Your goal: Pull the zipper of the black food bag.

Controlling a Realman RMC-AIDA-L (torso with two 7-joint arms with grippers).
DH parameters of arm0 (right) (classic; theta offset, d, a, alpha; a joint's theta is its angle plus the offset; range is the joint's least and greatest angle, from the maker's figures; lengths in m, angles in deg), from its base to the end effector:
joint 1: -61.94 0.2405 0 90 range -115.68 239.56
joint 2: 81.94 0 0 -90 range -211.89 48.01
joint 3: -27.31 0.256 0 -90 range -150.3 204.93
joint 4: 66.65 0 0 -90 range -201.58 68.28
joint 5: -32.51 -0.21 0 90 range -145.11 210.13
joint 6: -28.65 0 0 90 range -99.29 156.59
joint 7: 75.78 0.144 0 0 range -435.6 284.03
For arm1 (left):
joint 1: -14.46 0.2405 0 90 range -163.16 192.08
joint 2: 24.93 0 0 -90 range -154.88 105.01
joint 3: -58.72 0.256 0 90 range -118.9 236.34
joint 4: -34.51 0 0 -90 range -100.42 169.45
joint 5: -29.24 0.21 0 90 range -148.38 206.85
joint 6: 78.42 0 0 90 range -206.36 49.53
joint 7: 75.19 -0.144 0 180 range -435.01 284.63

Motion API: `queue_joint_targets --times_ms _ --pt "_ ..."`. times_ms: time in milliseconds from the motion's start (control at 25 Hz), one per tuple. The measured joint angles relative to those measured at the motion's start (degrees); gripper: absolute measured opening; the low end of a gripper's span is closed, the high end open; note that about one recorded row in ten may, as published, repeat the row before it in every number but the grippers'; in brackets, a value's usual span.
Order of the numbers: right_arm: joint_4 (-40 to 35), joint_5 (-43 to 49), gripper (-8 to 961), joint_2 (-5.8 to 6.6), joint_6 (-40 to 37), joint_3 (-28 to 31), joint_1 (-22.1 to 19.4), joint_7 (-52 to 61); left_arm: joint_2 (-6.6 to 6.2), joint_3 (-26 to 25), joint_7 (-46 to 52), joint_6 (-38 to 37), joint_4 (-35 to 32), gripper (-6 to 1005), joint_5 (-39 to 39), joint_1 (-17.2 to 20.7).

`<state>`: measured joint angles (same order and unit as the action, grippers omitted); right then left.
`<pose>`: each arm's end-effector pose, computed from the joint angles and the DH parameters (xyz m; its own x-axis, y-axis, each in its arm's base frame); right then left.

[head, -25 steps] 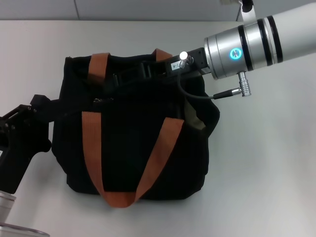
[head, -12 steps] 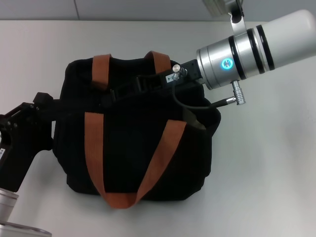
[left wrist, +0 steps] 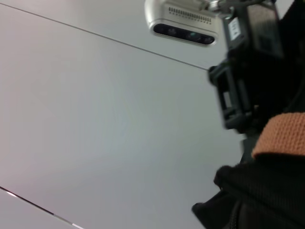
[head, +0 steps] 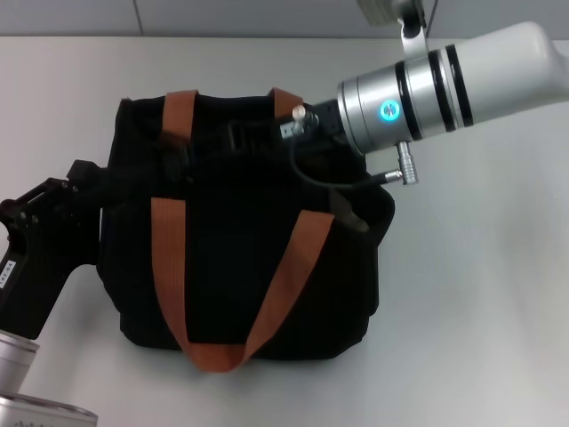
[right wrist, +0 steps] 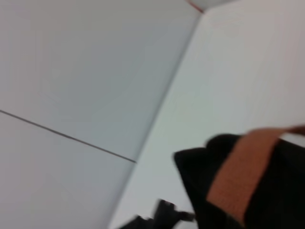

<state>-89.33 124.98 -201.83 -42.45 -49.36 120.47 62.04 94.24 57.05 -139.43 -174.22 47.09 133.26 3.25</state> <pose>0.0908 0.3829 -0.1023 0.4233 -0.8906 -0.1661 -0.8357 -0.4547 0.3081 -0.3141 0.2062 -0.0367 0.8373 -0.4095 -0.3624 -0.3655 0.0738 -0.9279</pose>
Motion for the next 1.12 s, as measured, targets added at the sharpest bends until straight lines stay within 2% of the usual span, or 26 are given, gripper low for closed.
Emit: queue_joint_targets --times_ms 680,1120 --pt "-1.17 -4.99 488 0.45 -5.65 1.35 -2.63 -0.67 0.00 -0.18 0.05 0.22 0.00 16 0.02 -0.25" --pt "-1.95 -4.80 483 0.46 -5.85 2.36 -3.13 -0.83 0.00 -0.18 0.09 0.55 0.00 16 0.05 -0.71"
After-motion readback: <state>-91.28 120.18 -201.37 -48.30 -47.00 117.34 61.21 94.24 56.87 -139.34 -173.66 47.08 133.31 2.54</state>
